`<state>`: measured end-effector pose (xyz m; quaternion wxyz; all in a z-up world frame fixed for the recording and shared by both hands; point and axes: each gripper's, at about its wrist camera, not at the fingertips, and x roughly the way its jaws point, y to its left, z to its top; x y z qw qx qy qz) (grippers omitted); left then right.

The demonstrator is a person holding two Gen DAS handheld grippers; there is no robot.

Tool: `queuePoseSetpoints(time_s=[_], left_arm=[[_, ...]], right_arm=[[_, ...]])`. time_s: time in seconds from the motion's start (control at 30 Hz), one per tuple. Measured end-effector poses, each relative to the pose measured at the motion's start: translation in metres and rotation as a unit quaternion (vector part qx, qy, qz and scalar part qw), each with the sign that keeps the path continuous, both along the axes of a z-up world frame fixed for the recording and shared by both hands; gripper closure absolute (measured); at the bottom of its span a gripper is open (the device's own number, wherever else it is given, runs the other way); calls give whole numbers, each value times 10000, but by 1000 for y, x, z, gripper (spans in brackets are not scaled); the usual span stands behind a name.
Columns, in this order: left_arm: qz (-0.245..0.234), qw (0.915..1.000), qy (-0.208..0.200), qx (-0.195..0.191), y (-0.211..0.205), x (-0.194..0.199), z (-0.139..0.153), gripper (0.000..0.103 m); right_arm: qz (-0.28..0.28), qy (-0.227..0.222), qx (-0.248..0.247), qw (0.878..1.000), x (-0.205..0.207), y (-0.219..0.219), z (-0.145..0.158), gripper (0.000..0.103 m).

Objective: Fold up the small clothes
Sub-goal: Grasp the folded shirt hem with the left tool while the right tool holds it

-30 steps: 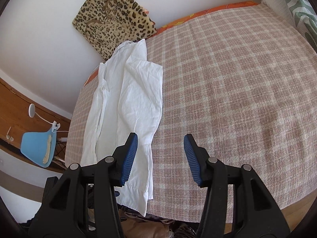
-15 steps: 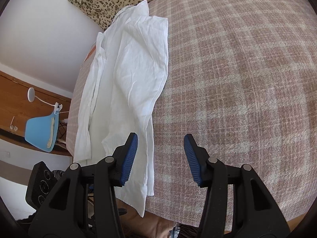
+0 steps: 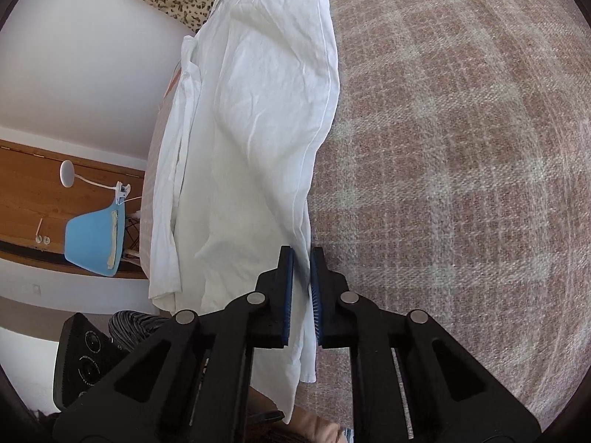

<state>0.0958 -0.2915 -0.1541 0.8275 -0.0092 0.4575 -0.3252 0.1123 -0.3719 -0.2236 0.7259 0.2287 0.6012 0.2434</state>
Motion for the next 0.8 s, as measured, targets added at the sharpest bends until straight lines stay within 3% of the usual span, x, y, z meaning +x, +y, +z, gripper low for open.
queuePoseSetpoints(time_s=[0.17, 0.27, 0.33, 0.4, 0.5, 0.6, 0.63, 0.7, 0.73, 0.77, 0.8], left_arm=[[111, 9998, -25, 143, -10, 3, -3, 39], [268, 9996, -32, -20, -7, 7, -6, 41], [444, 9990, -42, -98, -1, 12, -9, 56], [509, 9981, 38, -349, 7, 17, -12, 81], [564, 9959, 206, -677, 19, 24, -16, 91], [601, 9937, 309, -891, 27, 27, -17, 92], [597, 9935, 306, -923, 28, 27, -16, 93], [608, 9922, 332, -1037, 31, 27, -15, 93], [624, 9914, 367, -1093, 33, 28, -14, 93], [633, 9905, 387, -1154, 34, 28, -13, 93], [637, 9899, 390, -1204, 35, 28, -11, 94]], right_arm=[[63, -26, 204, 9998, 3, 9, 13, 94], [153, -41, 198, 9997, 7, 20, 20, 94], [218, -35, 253, 9994, 9, 26, 22, 94], [282, -20, 240, 9993, 9, 31, 22, 94], [368, 38, 136, 9992, 11, 34, 20, 94], [429, -15, 13, 9991, 15, 25, 24, 93], [433, -79, -58, 9990, 19, 19, 27, 88], [206, -251, -149, 9994, 30, -1, 35, 63], [-7, -399, -155, 9991, 39, -11, 39, 43], [-237, -543, -154, 9981, 48, -21, 43, 33], [-446, -645, -115, 9969, 59, -29, 44, 33]])
